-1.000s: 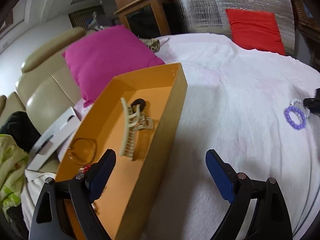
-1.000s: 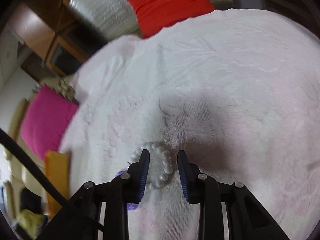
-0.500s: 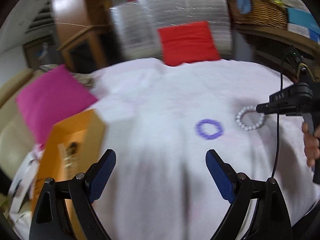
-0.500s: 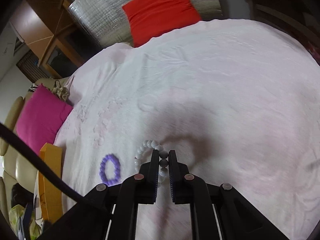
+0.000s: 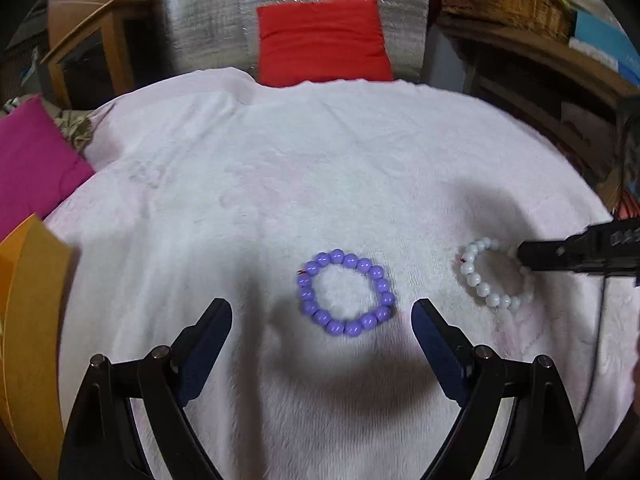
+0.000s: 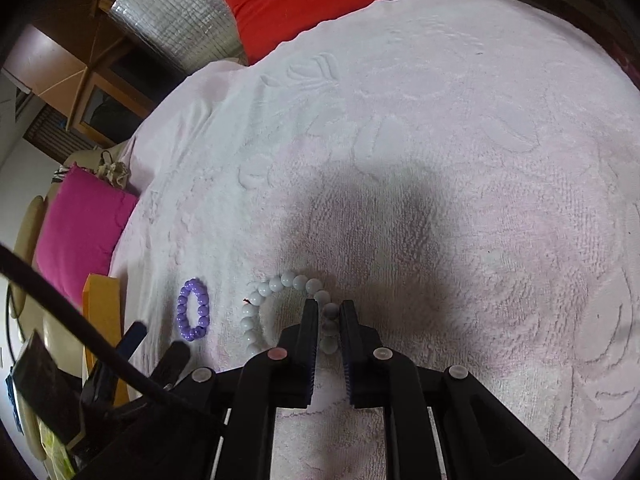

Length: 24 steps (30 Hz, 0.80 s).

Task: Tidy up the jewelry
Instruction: 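Grasp the white bead bracelet with the right tool while the left tool grasps the purple bracelet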

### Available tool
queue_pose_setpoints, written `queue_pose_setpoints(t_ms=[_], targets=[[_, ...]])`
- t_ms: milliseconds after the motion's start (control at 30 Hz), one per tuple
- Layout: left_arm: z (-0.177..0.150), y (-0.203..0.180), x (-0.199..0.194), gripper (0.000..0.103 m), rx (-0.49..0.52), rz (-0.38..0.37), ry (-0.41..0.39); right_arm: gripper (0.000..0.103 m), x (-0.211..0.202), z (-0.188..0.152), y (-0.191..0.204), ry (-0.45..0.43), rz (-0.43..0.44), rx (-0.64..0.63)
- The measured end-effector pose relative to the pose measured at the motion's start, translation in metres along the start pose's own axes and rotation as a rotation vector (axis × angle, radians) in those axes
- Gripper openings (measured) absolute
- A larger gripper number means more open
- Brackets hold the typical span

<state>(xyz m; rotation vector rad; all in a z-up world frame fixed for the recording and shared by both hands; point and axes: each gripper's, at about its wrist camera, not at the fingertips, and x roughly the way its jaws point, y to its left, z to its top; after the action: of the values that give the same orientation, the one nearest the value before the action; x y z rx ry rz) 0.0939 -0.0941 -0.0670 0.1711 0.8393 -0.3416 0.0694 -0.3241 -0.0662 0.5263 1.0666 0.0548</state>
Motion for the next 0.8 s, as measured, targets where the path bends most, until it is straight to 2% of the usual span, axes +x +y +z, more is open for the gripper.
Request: queue_pose_setpoints(t_ms=[133,200,233,267,300,367,567,733,800], targets=[[0.002,-0.007,0.012,0.090,0.023,-0.007,0.015,0.014,-0.007,0.005,-0.006,-0.022,0.022,0.025],[0.001,-0.008,0.016,0.060,0.019,-0.057,0.025,0.014,-0.007,0.006,-0.008,-0.024,0.021,0.031],[0.000,-0.009,0.014,0.055,0.018,-0.076,0.014,0.014,-0.006,0.006,-0.008,-0.023,0.018,0.029],[0.000,-0.012,0.011,0.038,0.034,-0.074,0.004,0.014,-0.005,0.006,-0.008,-0.021,0.012,0.025],[0.000,-0.013,0.010,0.025,0.049,-0.081,0.007,0.014,-0.004,0.006,-0.008,-0.018,0.011,0.021],[0.000,-0.012,0.007,0.018,0.044,-0.096,0.006,0.014,-0.003,0.005,-0.007,-0.011,0.019,0.017],[-0.004,0.000,-0.007,0.018,0.008,-0.141,0.004,0.014,0.002,0.003,-0.005,-0.007,-0.002,0.010],[-0.008,0.012,-0.020,0.018,-0.008,-0.133,-0.015,0.015,0.006,-0.001,0.001,-0.023,-0.044,-0.011],[-0.009,0.015,-0.026,0.018,-0.012,-0.132,-0.026,0.015,0.007,-0.004,0.008,-0.056,-0.084,-0.051]])
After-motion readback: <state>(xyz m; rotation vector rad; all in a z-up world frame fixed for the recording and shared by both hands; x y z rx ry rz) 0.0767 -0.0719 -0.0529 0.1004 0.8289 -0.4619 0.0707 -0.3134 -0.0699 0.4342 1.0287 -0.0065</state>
